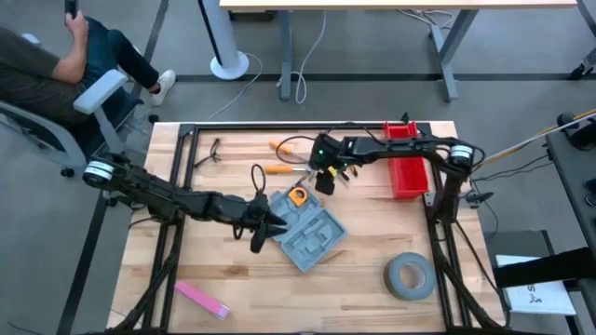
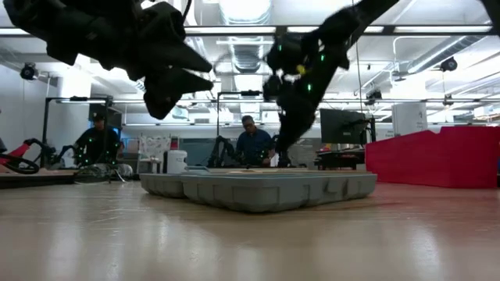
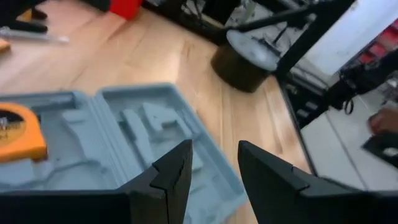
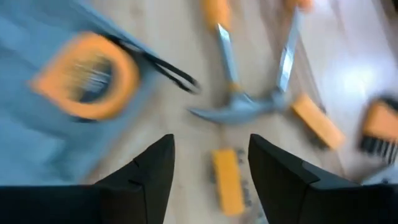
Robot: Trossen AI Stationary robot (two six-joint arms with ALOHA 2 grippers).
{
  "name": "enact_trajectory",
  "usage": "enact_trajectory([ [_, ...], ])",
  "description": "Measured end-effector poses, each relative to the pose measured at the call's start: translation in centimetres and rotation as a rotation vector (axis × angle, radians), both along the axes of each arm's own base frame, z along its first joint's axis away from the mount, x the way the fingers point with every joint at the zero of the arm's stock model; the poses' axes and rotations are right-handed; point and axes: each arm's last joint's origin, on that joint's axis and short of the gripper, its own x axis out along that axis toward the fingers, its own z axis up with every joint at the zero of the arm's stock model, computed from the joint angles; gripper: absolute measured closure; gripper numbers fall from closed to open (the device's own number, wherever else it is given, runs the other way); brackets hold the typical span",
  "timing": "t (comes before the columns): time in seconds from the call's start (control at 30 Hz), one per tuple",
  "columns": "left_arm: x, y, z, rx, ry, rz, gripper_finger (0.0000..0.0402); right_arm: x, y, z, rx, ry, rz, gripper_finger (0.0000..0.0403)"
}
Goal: Prefit tool cases
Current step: Remove the black electrical tape from the gray pre-fit tool case
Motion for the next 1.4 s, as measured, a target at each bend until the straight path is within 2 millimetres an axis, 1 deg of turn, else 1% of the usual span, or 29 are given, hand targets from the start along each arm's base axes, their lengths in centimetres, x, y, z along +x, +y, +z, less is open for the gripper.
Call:
enact_trajectory([
  [0.07,-0.1,0.0,-0.2,0.002,0.043,0.009,0.0264,0.4,1.4,0.6,-0.012,-0.026,0.043,0.022],
  [0.2,-0.1,0.5,-0.6,0.002,0.132,0.097,0.0264,1.2,4.2,0.7,-0.034,-0.027,0.144,0.0223],
  [0.27,-0.3,0.8,-1.1,-0.001,0.222,0.127,0.0264,1.4,5.5,0.7,-0.061,-0.022,0.185,0.0227],
  [0.37,-0.8,1.1,-1.9,0.012,0.353,0.156,0.0264,1.6,6.7,0.8,-0.138,-0.008,0.229,0.0233],
  [0.5,-0.8,1.4,-2.0,0.015,0.404,0.177,0.0264,1.9,7.3,0.9,-0.173,-0.027,0.263,0.0239],
  [0.67,-0.1,2.2,-2.0,0.003,0.414,0.2,0.0264,2.2,7.4,1.3,-0.155,-0.046,0.279,0.0238],
  [0.8,0.5,2.7,-2.4,-0.013,0.476,0.189,0.0264,2.5,7.6,1.9,-0.122,-0.068,0.294,0.0236],
  [0.9,0.6,2.7,-2.7,0.005,0.541,0.172,0.0264,2.7,8.8,2.1,-0.113,-0.076,0.332,0.0238],
  [1.0,0.8,2.6,-2.5,0.017,0.582,0.162,0.0264,2.8,10.3,2.1,-0.118,-0.076,0.376,0.0244],
  [1.1,0.7,2.6,-2.4,0.025,0.623,0.163,0.0264,2.8,11.0,2.1,-0.142,-0.074,0.383,0.0251],
  [1.23,0.7,2.6,-2.5,0.043,0.713,0.165,0.0264,2.8,11.2,2.1,-0.159,-0.07,0.368,0.0258],
  [1.4,2.1,2.3,-2.2,0.087,0.814,0.14,0.0264,2.5,10.6,1.8,-0.142,-0.039,0.341,0.0265],
])
